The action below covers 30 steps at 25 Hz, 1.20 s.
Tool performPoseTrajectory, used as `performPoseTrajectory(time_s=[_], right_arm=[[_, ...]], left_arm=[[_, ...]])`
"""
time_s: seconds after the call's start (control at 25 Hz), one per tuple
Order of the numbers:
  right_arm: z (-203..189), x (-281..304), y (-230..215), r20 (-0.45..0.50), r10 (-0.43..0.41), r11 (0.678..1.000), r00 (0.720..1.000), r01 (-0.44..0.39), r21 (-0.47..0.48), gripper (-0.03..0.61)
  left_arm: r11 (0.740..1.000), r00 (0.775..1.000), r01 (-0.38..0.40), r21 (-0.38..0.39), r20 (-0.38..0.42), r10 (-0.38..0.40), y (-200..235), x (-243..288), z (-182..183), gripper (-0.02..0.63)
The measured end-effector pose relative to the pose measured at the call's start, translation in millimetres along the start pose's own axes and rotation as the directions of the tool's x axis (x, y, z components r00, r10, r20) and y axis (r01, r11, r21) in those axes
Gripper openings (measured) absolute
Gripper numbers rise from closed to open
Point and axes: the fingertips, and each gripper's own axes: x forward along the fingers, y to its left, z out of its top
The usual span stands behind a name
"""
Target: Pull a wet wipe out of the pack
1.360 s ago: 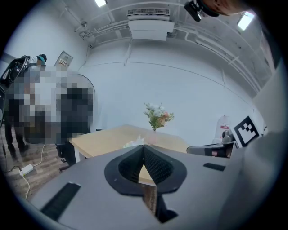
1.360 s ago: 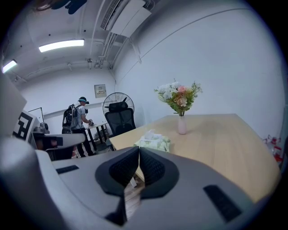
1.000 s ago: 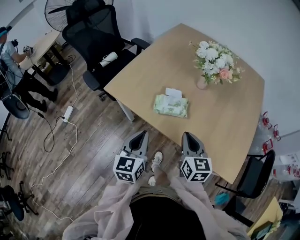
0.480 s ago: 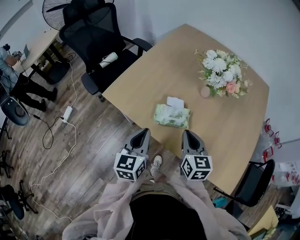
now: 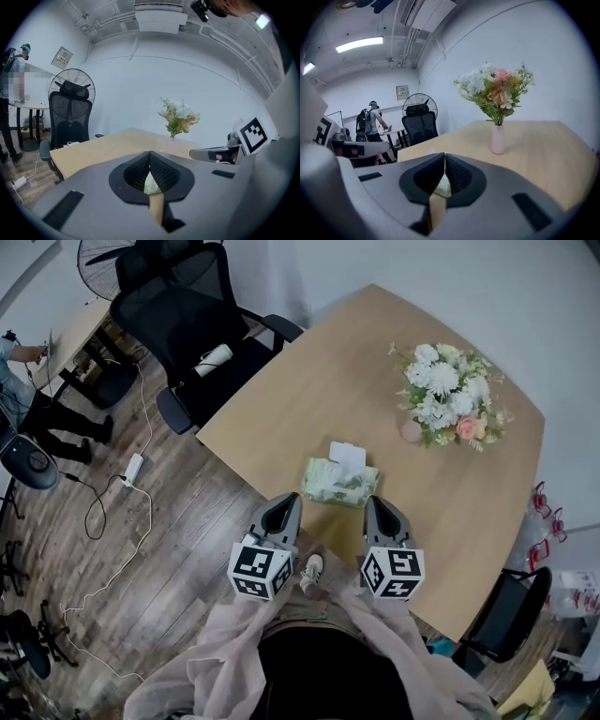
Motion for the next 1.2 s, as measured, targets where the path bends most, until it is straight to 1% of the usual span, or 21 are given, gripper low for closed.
performPoseTrajectory(time_s=[0.28, 0.44, 0.52, 0.72, 0.88, 1.04, 1.2], right_arm=[[-1.8, 8.3, -6.3, 0.009, 0.022, 1.0, 1.0, -0.022, 0.016, 0.015], [-7.3, 13.5, 2.6, -0.021, 0.083, 0.997, 0.996, -0.083, 0.001, 0.073], [-7.7, 17.8, 6.7, -0.029, 0.109, 0.994, 0.994, -0.109, -0.012, 0.116], [-8.1, 30.8, 10.4, -0.051, 0.14, 0.989, 0.989, -0.142, -0.041, 0.173], [-14.9, 43.9, 14.4, -0.101, 0.157, 0.98, 0.982, -0.167, -0.106, 0.212], [-21.6, 57.8, 15.0, -0.15, 0.186, 0.968, 0.971, -0.207, -0.142, 0.216], [-19.6, 68.9, 14.9, -0.179, 0.201, 0.958, 0.963, -0.232, -0.169, 0.216]], left_arm=[[1.0, 1.0, 0.013, 0.007, -0.007, -0.013, -6.7, 15.1, -3.3, 0.012], [1.0, 1.0, 0.005, 0.003, -0.021, -0.005, -7.8, 16.2, -7.3, 0.012], [1.0, 1.0, -0.002, 0.001, -0.022, 0.002, -6.8, 17.8, -7.4, 0.012], [1.0, 1.0, -0.005, 0.003, -0.03, 0.005, -4.4, 22.3, -8.8, 0.012], [1.0, 0.999, 0.006, 0.002, -0.048, -0.005, -0.5, 28.7, -11.4, 0.012], [1.0, 0.997, 0.022, 0.006, -0.068, -0.022, 3.4, 36.5, -14.7, 0.012], [0.999, 0.996, 0.034, 0.01, -0.086, -0.033, 8.8, 45.7, -19.3, 0.012]])
